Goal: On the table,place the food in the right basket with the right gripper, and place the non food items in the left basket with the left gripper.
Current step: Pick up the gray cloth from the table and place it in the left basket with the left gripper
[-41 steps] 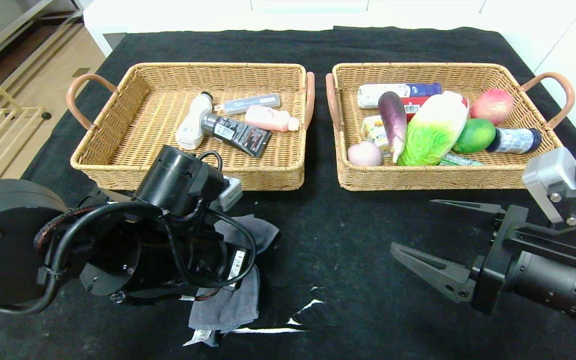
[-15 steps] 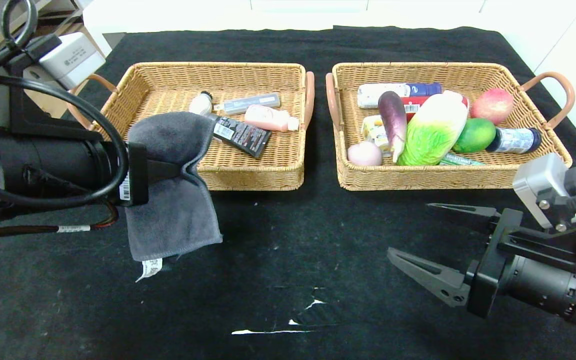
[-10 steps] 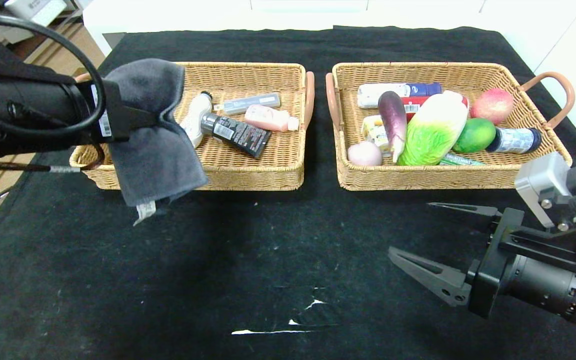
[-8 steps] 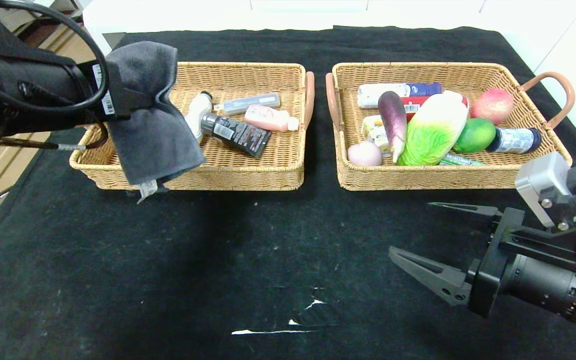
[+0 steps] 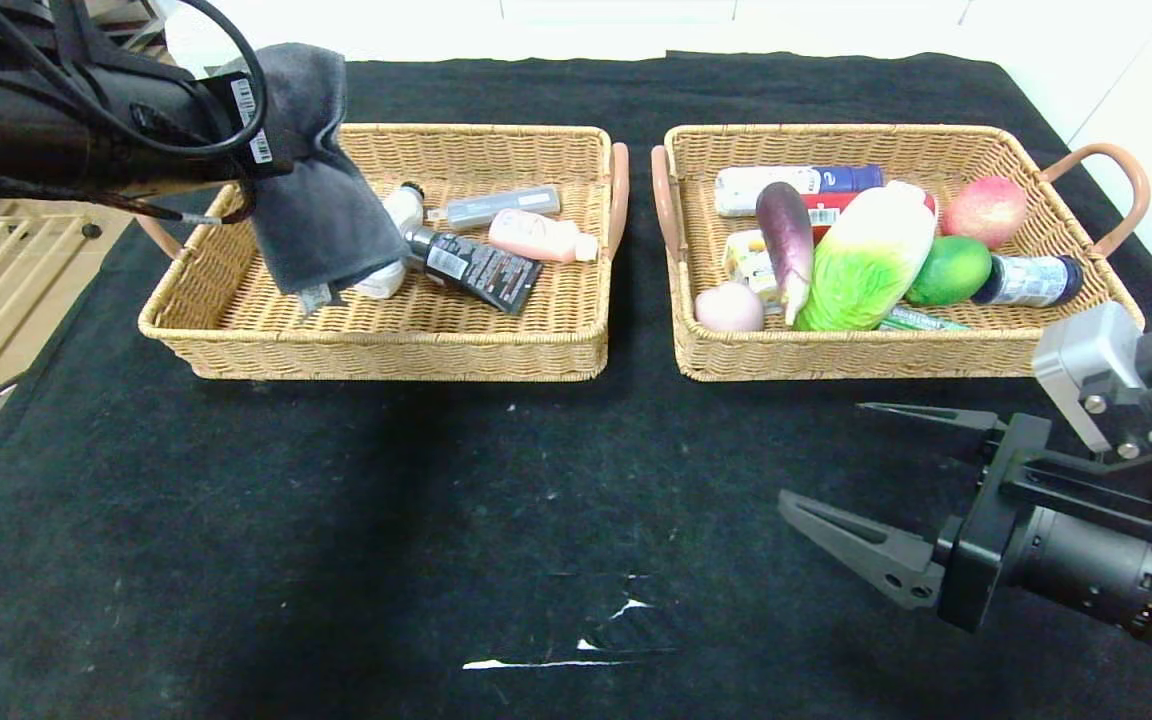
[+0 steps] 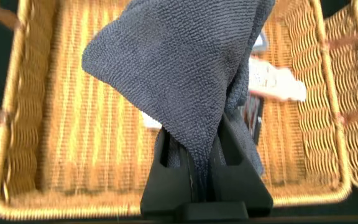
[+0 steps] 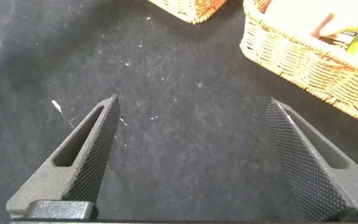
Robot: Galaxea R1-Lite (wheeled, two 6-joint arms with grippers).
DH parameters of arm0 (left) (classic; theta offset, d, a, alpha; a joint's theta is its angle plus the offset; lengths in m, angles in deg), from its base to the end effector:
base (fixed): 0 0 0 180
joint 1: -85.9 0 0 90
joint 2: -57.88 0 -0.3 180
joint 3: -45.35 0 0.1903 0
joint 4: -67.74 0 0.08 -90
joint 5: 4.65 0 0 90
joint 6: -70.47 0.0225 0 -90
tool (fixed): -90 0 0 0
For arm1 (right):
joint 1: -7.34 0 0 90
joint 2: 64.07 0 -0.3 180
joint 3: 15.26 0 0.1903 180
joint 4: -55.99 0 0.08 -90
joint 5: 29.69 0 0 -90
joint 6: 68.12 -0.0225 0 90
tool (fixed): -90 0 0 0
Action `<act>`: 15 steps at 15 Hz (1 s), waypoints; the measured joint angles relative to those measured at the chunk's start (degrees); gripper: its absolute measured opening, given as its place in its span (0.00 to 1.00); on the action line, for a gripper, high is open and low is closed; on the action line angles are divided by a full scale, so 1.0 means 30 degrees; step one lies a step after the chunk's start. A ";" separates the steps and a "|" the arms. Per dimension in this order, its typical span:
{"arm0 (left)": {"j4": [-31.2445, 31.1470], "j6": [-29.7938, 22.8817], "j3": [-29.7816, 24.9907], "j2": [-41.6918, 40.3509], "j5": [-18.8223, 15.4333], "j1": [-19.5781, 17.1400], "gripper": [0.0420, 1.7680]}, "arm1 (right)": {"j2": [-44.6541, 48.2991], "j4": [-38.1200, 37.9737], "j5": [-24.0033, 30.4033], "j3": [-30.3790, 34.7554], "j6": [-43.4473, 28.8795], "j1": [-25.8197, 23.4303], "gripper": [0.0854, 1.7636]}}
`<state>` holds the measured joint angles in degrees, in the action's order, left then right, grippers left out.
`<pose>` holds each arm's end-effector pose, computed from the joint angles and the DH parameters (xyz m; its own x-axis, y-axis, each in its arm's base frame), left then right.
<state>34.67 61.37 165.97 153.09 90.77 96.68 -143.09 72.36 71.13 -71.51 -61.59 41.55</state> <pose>0.2957 -0.0541 0.3668 0.9869 -0.0918 -0.1327 0.0723 0.9869 -0.1443 0.1794 0.1271 0.2095 0.7017 0.7040 -0.1095 -0.7124 0.6957 -0.0922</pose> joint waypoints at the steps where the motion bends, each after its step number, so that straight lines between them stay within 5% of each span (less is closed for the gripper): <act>1: 0.0463 0.0138 0.0183 0.0293 0.0089 -0.0077 0.09 | 0.0016 0.0000 0.0000 0.0000 -0.0024 0.0008 0.97; 8: 0.1922 0.0683 0.0926 0.2146 0.1040 -0.1178 0.09 | 0.0284 0.0008 0.0000 0.0081 -0.0024 0.0163 0.97; 15: 0.1930 0.0642 0.0947 0.2495 0.1065 -0.1333 0.58 | 0.0341 0.0000 0.0000 0.0073 -0.0024 0.0163 0.97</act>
<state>40.46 63.30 168.81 160.58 93.97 92.68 -142.06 72.36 71.13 -71.29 -61.67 42.04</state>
